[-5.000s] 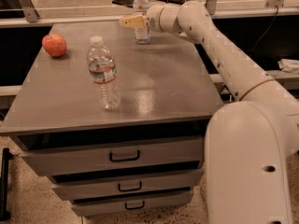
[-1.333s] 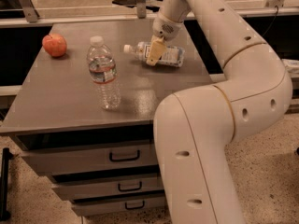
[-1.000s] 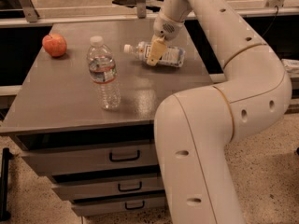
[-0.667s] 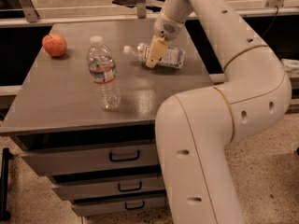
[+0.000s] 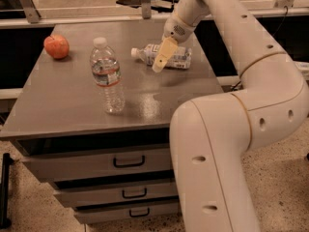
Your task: Knock blue plastic bottle over
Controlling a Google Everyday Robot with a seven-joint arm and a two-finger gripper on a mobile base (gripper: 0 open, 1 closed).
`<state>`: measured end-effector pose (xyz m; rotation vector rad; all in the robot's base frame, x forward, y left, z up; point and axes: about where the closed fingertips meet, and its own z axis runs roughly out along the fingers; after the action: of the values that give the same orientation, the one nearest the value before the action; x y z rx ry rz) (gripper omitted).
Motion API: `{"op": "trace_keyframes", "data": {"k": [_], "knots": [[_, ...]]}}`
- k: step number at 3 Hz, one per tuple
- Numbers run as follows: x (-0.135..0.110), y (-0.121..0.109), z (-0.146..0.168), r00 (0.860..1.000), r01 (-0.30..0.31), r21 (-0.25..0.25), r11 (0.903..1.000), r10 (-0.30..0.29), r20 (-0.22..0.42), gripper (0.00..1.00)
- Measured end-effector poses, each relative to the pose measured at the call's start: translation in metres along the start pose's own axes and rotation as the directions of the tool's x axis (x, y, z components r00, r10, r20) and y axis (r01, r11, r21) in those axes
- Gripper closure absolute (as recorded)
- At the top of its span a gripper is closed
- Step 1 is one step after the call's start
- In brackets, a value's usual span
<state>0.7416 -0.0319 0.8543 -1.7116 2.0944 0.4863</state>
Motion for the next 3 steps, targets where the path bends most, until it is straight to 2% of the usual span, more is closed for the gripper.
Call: {"op": "trace_keyframes", "data": {"k": [1, 2, 3], "knots": [[0.01, -0.006, -0.026, 0.986, -0.075, 0.028, 0.9968, 0.07, 0.152, 0.0], [0.028, -0.011, -0.07, 0.924, -0.146, 0.075, 0.9864, 0.109, 0.366, 0.0], [0.054, -0.011, -0.131, 0.802, -0.201, 0.167, 0.9654, 0.064, 0.593, 0.0]]}}
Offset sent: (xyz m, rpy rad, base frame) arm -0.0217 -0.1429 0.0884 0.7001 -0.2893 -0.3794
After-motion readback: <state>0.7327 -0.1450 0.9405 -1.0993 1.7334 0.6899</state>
